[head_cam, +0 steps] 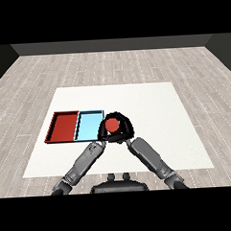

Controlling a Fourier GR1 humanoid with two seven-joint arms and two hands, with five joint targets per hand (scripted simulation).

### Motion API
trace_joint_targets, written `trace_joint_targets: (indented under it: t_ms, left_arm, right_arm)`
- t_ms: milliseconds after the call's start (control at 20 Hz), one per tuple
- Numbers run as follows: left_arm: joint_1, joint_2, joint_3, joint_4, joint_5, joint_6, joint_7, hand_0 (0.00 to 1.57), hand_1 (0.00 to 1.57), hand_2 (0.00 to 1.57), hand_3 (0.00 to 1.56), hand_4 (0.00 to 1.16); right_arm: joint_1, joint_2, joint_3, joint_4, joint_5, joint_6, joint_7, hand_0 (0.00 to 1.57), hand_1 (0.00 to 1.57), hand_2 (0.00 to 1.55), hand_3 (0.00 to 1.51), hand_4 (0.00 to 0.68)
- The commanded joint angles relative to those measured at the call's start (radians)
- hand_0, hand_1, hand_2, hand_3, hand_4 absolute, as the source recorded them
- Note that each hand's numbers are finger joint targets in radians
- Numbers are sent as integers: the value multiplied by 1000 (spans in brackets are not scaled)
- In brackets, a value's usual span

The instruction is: Pick the red can and put it in the red box

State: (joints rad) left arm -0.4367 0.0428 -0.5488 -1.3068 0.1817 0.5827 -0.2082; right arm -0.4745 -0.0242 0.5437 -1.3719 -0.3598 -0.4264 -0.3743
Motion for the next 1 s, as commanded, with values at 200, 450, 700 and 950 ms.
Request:
trace_joint_targets:
  t_ms: [200,450,700,950]
  left_arm:
    - [-63,-41,-31,63,16,37,13,1571,1571,1571,1493,1148]
    - [23,-40,-49,14,-21,43,-8,1571,1571,1571,1476,1153]
    - [32,-32,7,26,-23,-19,18,1571,1571,1571,1479,1145]
    - [127,2,16,-16,10,-59,-10,1571,1571,1571,1484,1126]
  right_arm:
    - [21,23,-37,-51,42,53,-15,0,0,0,0,0]
    - [-32,1,-105,-55,84,64,63,0,0,0,0,0]
    - [41,-41,-160,-79,114,85,8,0,0,0,0,0]
    - [-4,-86,-220,-291,121,64,128,0,0,0,0,0]
